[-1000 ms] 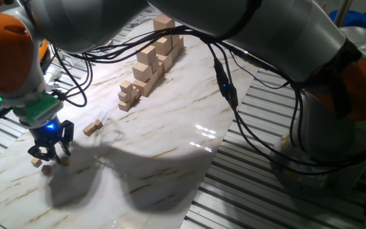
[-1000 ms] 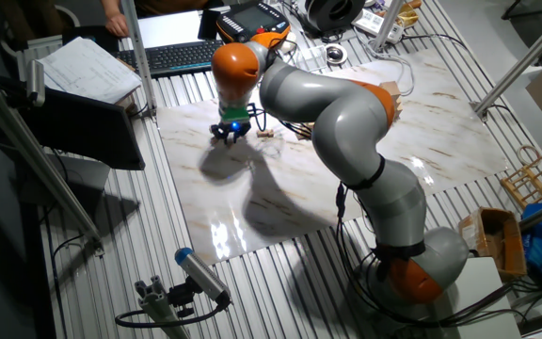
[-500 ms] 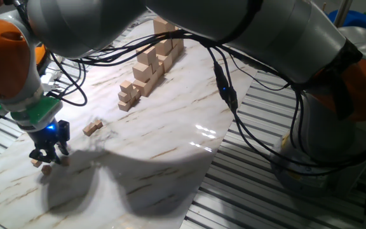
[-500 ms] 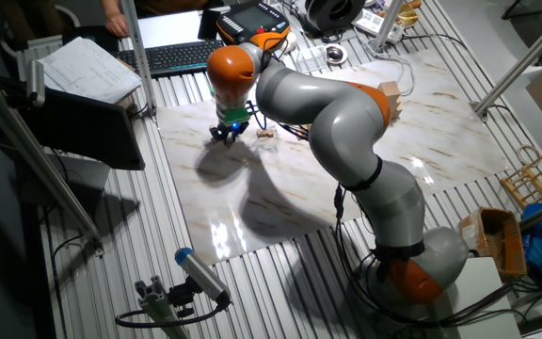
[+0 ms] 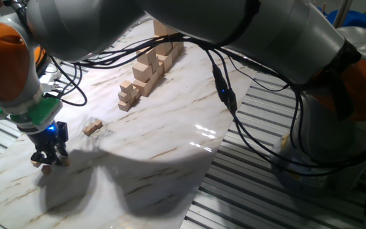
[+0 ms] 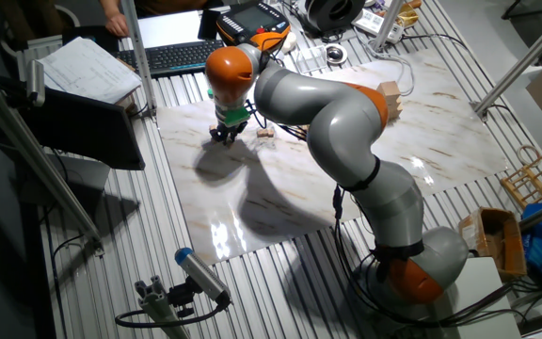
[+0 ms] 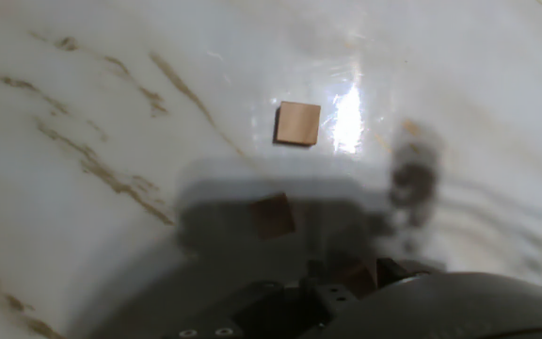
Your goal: Stack the blocks into a pyramid shape
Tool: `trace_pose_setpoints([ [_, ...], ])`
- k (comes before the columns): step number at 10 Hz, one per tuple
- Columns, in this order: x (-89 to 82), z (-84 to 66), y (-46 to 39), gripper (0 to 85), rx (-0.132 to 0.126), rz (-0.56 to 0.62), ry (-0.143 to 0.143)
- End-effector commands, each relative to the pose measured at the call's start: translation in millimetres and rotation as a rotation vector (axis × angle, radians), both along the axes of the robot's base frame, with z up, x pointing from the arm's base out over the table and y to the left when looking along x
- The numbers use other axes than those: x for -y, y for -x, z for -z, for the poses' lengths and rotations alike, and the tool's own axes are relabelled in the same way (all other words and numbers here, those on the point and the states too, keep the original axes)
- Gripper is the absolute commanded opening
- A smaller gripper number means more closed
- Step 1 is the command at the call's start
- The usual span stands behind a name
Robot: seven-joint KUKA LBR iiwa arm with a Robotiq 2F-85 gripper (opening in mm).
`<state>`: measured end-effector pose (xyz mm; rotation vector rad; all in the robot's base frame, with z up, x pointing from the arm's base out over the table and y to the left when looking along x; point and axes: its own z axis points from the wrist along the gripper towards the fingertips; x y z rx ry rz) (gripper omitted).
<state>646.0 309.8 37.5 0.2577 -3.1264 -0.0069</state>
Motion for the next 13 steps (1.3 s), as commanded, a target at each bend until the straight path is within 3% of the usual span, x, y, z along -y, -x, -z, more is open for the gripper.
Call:
trace_pose_setpoints([
  [1, 1.9, 2.9, 0.6, 34.0, -0.002, -0.006, -0.004],
  [8, 2.9, 3.3, -0.2, 34.0, -0.013, -0.02, -0.007],
  [11, 6.5, 2.1, 4.0, 34.0, -0.024, -0.008, 0.001],
  [13, 11.1, 5.6, 10.4, 34.0, -0.024, 0.027, -0.017],
])
